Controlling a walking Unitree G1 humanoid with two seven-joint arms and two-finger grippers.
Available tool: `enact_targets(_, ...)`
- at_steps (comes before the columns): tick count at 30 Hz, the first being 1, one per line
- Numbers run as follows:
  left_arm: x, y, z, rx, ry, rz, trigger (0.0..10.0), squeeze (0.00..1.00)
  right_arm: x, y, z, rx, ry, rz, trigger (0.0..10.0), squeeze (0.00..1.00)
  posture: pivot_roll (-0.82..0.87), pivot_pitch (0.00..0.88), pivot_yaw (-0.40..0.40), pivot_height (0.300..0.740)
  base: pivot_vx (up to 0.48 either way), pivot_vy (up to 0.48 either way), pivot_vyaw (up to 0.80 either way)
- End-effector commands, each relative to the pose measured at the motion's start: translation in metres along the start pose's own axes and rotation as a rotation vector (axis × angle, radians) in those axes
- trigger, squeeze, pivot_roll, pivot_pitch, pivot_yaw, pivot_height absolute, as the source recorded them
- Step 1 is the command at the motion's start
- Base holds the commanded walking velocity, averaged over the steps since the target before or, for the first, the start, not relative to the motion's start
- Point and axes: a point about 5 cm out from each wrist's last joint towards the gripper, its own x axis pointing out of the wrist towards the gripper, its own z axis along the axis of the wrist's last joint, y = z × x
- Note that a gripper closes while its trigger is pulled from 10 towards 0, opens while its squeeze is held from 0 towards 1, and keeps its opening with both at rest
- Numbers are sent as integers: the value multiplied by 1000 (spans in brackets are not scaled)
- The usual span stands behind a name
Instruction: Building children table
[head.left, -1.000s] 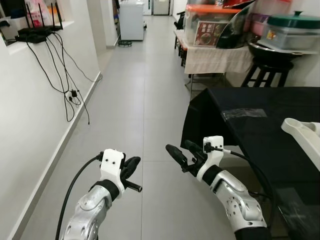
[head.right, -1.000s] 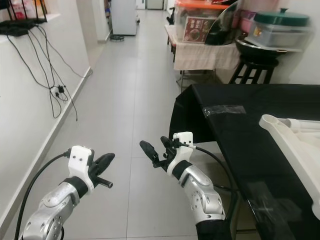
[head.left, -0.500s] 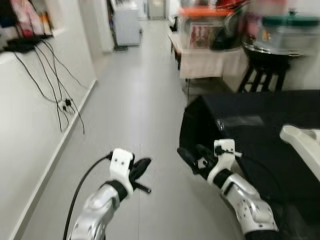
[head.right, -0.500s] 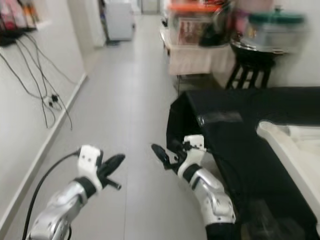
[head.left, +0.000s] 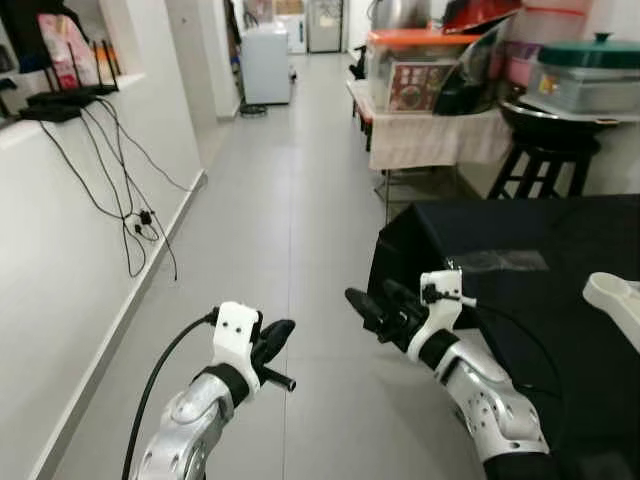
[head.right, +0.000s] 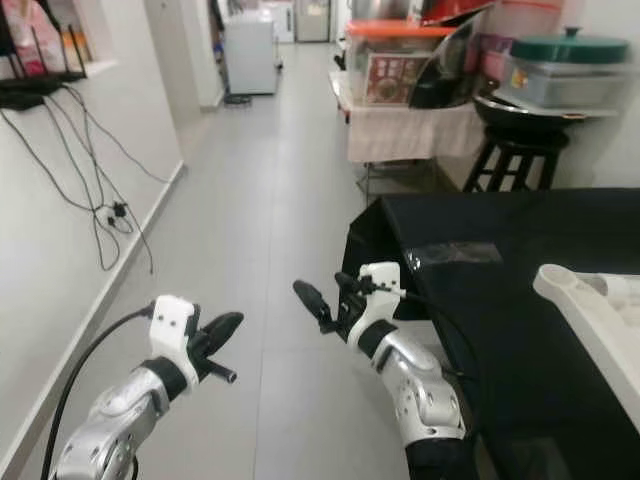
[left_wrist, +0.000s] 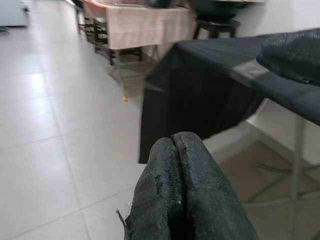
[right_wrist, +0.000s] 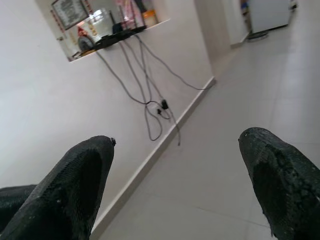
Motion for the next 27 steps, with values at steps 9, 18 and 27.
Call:
enact_targets(9,-4,7,-2,9,14,20,10000,0,4,7,-5,30,9,24,10000,0,-31,0,-40,740,372,0,0)
enact_targets(18,-4,7,-2,8,14,18,10000,0,4,7,-4,35,7,25,10000,0,-30,0,-37,740,385,0,0)
enact_targets(27,-4,7,-1,6,10,18,10000,0,5,7,-3,30,7,26,10000,0,-30,0,-38,740,394,0,-178)
